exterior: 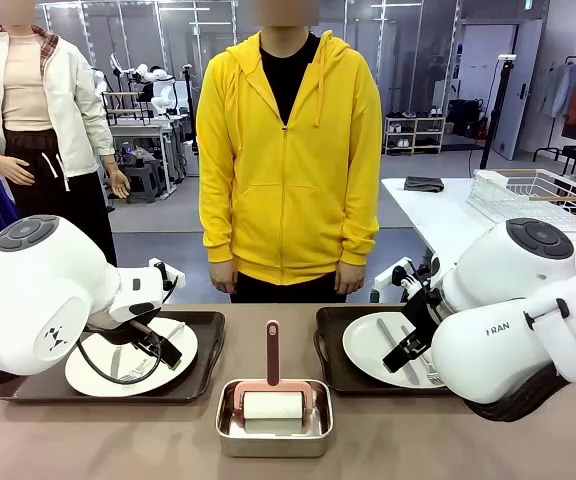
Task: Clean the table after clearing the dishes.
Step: When the left (or right) Handle tray is removed, use the left hand (or right hand) to clean the left (or right) side of the table with the Lint Roller.
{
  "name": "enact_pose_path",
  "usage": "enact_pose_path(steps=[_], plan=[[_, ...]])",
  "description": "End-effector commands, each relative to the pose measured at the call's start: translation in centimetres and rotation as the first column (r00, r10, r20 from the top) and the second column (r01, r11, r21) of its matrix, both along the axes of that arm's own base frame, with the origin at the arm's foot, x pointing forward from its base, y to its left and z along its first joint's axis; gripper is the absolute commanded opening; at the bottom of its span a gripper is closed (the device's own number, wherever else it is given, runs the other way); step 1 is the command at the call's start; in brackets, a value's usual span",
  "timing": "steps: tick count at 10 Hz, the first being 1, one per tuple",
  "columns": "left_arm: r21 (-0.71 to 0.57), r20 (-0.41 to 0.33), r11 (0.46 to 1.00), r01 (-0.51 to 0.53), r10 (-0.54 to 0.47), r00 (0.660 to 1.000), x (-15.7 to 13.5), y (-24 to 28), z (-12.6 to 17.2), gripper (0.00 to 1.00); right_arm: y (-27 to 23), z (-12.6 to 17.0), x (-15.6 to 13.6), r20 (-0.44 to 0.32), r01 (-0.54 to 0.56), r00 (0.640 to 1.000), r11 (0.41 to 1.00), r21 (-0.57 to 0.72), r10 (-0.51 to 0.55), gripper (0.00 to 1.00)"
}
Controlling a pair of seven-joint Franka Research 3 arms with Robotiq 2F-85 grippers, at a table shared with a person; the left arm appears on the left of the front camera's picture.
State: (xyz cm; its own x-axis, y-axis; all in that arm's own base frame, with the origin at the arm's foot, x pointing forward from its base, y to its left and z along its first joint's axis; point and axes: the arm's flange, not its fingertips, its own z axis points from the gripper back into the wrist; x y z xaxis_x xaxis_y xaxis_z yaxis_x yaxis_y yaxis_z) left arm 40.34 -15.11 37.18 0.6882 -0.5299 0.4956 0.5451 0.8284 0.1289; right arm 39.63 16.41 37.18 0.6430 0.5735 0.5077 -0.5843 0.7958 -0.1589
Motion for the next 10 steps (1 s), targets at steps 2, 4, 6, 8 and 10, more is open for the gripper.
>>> enact_pose_path(steps=[2,4,6,8,10], plan=[[0.0,0.0,1.0,-0.001,0.001,1.0,0.0,0.0,0.0,1.0,0.1,0.0,0.0,0.0,0.0,1.0,1.0,0.001,0.0,1.0],[0.0,0.0,1.0,-0.001,0.001,1.0,0.0,0.0,0.0,1.0,0.1,0.0,0.0,0.0,0.0,1.0,1.0,0.001,0.0,1.0],[0.0,0.0,1.0,0.0,0.0,1.0,0.0,0.0,0.0,1.0,0.0,0.0,0.0,0.0,0.0,1.0,1.0,0.0,0.0,1.0],[0.006,-0.02,1.0,0.018,-0.018,1.0,1.1,1.1,1.5,1.0,-0.6,2.1,1.9,-0.034,-0.027,0.999,0.997,0.076,0.03,1.0],[-0.028,-0.126,0.998,0.064,-0.067,0.99,2.1,2.6,3.6,1.0,-2.2,4.6,3.7,-0.094,-0.04,0.994,0.984,0.176,0.058,1.0]])
